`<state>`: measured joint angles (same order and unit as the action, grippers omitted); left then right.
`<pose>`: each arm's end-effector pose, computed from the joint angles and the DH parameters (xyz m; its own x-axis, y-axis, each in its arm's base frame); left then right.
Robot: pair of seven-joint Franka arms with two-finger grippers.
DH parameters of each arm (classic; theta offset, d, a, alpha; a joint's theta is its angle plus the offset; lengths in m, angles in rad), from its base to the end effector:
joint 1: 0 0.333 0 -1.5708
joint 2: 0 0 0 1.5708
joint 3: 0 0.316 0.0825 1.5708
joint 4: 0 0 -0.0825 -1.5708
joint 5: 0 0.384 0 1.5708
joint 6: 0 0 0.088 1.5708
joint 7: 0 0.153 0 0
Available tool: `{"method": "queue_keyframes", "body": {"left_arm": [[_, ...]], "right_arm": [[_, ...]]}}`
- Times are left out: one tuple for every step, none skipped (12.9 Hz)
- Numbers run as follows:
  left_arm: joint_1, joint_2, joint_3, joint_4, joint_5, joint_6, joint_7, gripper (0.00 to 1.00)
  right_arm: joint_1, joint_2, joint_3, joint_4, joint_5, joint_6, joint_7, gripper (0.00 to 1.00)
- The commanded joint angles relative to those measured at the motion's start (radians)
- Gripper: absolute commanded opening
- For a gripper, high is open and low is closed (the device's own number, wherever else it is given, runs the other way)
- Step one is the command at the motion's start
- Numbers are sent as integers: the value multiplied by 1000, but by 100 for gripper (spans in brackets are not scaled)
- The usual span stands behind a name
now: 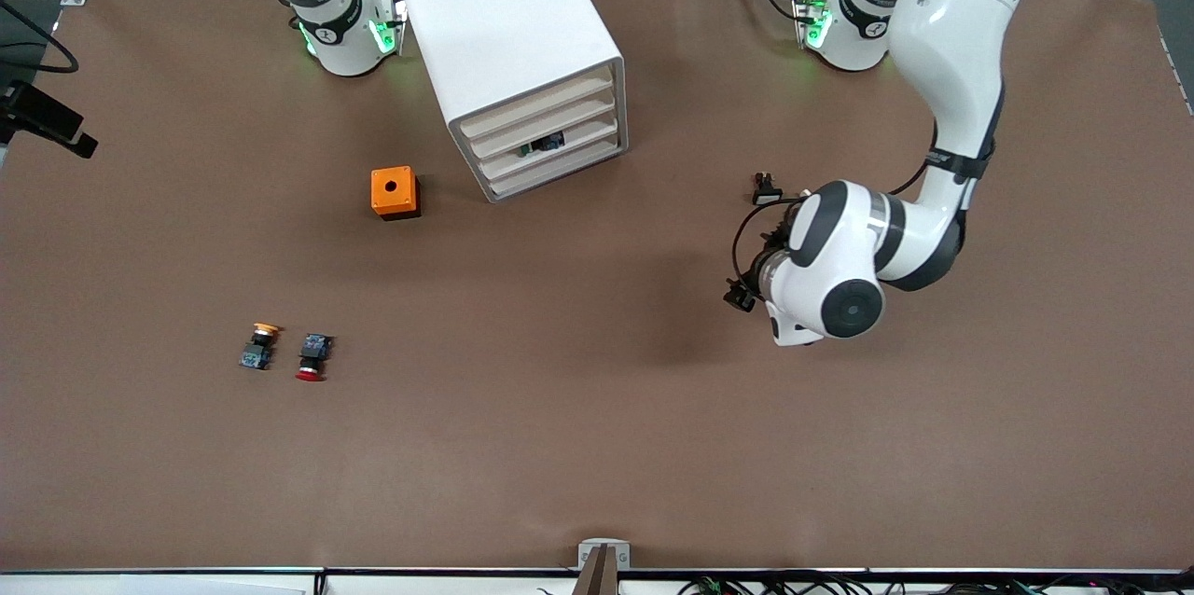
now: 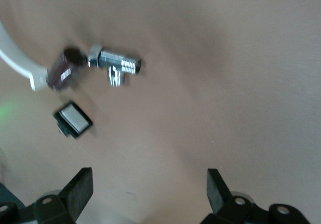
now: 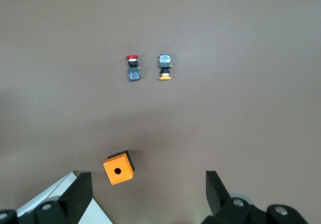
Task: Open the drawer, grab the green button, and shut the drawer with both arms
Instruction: 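Grasp the drawer handle of the white cabinet with the left gripper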
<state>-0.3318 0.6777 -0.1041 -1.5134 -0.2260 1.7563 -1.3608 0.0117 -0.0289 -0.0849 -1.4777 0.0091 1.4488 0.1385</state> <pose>0.5711 -0.2925 0.2022 0.4348 0.8383 -0.3289 0.7608 -0.5374 -0.3639 0.5311 -0.0382 0.6268 0.9779 -0.2090 -0.0017 -0.2090 -0.9778 -0.0114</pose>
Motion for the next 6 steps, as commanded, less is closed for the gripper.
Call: {"method": "queue_keyframes", "body": {"left_arm": [[-61,29,4,30,-35,-8,-244,100],[-90,39,4,30,-74,-8,-320,100],[-116,48,4,26,-119,-12,-413,100],[-130,60,4,24,-134,-17,-496,100],[-138,71,1,24,-156,-21,-551,100],[-168,75,0,21,-202,-21,-572,100]], "right_arm": [[-24,-20,16,-23,-8,7,-13,100],[-24,-20,14,-23,-8,4,-13,100],[-24,-20,14,-23,-8,4,-13,100],[-24,-20,14,-23,-8,4,-13,100],[-24,-20,14,-24,-8,4,-13,100],[-26,-20,14,-26,-8,4,-13,100]]}}
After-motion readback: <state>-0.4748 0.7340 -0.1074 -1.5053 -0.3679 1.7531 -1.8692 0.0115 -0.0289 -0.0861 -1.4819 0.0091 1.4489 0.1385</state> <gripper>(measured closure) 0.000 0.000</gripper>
